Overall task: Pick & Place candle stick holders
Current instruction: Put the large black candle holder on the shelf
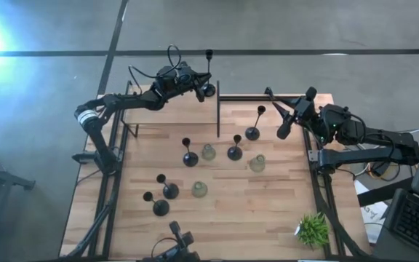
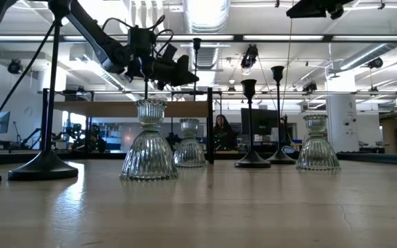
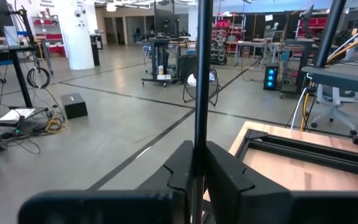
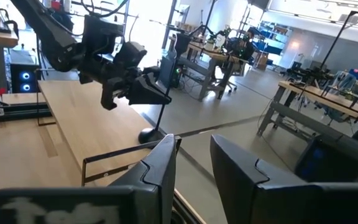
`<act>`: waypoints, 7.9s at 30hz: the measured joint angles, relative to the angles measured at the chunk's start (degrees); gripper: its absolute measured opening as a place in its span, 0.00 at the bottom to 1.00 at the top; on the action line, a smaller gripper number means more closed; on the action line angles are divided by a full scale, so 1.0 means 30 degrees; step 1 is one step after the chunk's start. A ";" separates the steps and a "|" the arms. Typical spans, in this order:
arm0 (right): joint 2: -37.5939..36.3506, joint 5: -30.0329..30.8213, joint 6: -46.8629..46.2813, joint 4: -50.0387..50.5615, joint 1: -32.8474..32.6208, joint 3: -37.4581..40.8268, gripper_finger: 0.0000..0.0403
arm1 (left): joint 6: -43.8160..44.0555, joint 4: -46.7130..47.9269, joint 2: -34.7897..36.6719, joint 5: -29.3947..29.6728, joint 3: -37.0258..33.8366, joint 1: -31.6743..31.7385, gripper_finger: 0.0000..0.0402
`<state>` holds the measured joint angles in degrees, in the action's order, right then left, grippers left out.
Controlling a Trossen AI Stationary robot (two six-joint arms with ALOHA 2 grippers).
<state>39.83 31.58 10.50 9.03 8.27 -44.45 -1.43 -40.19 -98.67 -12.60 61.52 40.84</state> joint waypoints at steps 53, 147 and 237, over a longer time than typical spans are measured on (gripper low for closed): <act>0.0007 -0.0192 -0.0957 0.1484 -0.0007 0.0105 0.19 | -0.3199 2.0650 1.3843 -0.3567 -0.0758 -0.0328 0.43; 0.5765 -0.6018 -0.1856 -0.0058 0.1555 -0.4025 0.02 | -0.0656 1.3072 1.9139 -0.4858 -0.8102 -0.3232 0.42; 1.0376 -1.3884 -0.0919 0.7484 0.1292 -1.2014 0.40 | -0.3281 1.0041 0.9059 -0.2661 0.0548 -0.7544 0.05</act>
<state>70.96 -10.07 7.75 31.48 12.15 -80.49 -11.27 -10.07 -71.50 -20.58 63.16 18.21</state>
